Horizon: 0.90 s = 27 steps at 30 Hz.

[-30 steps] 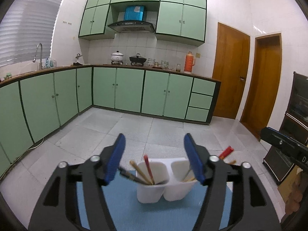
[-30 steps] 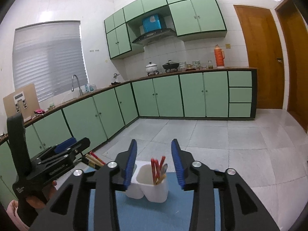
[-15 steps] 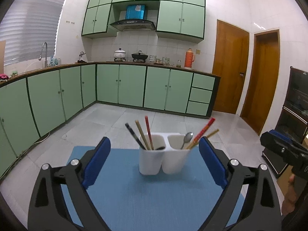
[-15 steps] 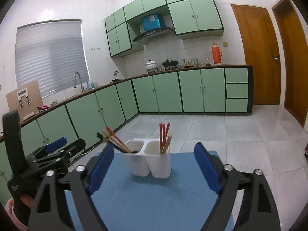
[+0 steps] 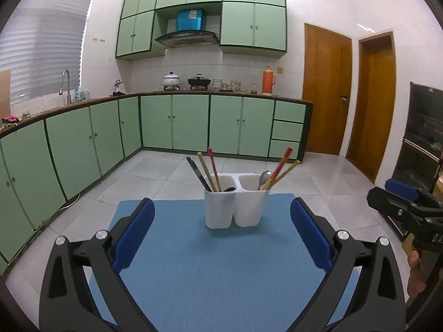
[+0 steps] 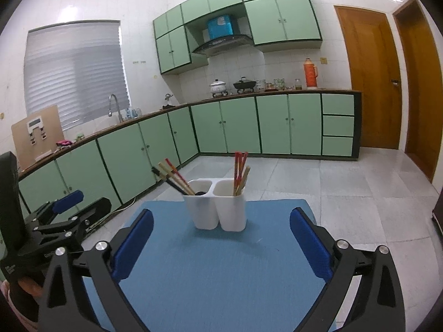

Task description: Organize utensils

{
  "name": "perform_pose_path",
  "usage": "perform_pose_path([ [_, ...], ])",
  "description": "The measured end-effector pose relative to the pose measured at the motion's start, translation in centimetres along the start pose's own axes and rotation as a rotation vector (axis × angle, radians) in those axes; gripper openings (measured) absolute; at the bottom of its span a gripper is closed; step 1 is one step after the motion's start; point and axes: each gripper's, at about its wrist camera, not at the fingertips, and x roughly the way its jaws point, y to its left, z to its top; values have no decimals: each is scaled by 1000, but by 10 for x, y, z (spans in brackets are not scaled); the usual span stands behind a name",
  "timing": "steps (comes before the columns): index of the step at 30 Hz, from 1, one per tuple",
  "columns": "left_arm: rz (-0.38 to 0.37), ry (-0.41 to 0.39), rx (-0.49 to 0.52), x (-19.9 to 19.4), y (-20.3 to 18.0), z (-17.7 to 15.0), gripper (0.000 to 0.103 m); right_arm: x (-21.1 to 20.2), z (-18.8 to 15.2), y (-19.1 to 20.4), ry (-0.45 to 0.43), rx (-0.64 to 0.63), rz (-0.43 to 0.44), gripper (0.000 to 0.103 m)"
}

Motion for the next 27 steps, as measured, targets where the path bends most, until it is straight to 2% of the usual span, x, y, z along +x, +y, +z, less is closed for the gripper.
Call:
perform_pose_path([
  [10,-25,-27,19,-34,-11,-6,96,-33,-9,13,-30,-38,29,97],
  [27,-6,-61,26,-63,-14,-11,96,-59,-12,28,-70,-69,47,97],
])
